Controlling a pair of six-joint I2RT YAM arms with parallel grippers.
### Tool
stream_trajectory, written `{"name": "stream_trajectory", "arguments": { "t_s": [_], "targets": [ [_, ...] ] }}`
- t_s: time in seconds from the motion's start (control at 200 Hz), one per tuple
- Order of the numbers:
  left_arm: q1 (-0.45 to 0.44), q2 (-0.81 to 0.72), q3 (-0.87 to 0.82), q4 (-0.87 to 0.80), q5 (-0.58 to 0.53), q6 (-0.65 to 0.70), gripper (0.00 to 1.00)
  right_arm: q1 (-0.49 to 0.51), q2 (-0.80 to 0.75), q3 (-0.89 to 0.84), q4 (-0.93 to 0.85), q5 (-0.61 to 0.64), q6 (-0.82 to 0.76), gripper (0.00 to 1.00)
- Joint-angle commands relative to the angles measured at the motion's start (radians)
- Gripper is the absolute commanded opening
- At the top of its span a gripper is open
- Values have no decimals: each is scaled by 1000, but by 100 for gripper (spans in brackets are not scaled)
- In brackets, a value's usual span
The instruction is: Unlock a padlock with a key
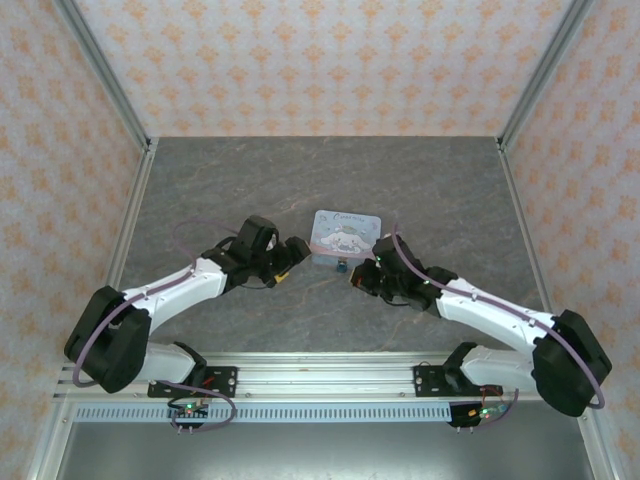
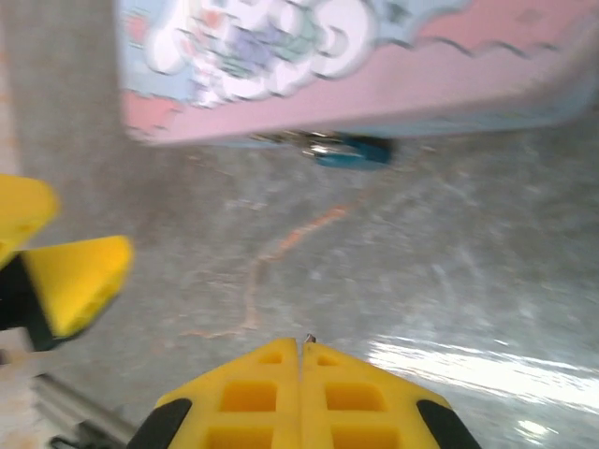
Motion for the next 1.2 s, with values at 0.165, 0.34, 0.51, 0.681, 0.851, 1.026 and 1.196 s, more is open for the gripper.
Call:
{"name": "stream_trajectory", "arguments": {
  "t_s": [0.165, 0.34, 0.51, 0.681, 0.851, 1.026, 1.196],
  "targets": [
    [-72, 51, -15, 304, 79, -219, 73, -35, 4, 4, 156, -9, 68, 0],
    [-108, 68, -28, 470, 79, -328, 57, -33, 6, 12, 112, 161, 167, 0],
    [-118, 83, -19, 502, 96, -347, 41, 14, -5, 74, 6, 374, 237, 0],
    [-119, 107, -16, 507, 104, -342, 32, 96, 15, 132, -92, 566, 335, 0],
    [-132, 139, -6, 537, 115, -351, 28, 127, 72, 171, -102, 608, 383, 0],
    [-139, 145, -1, 533, 105, -349, 28, 131, 105, 183, -59, 582, 383, 0],
    [-139, 139, 2, 525, 100, -345, 28, 131, 108, 177, -27, 558, 366, 0]
  ]
}}
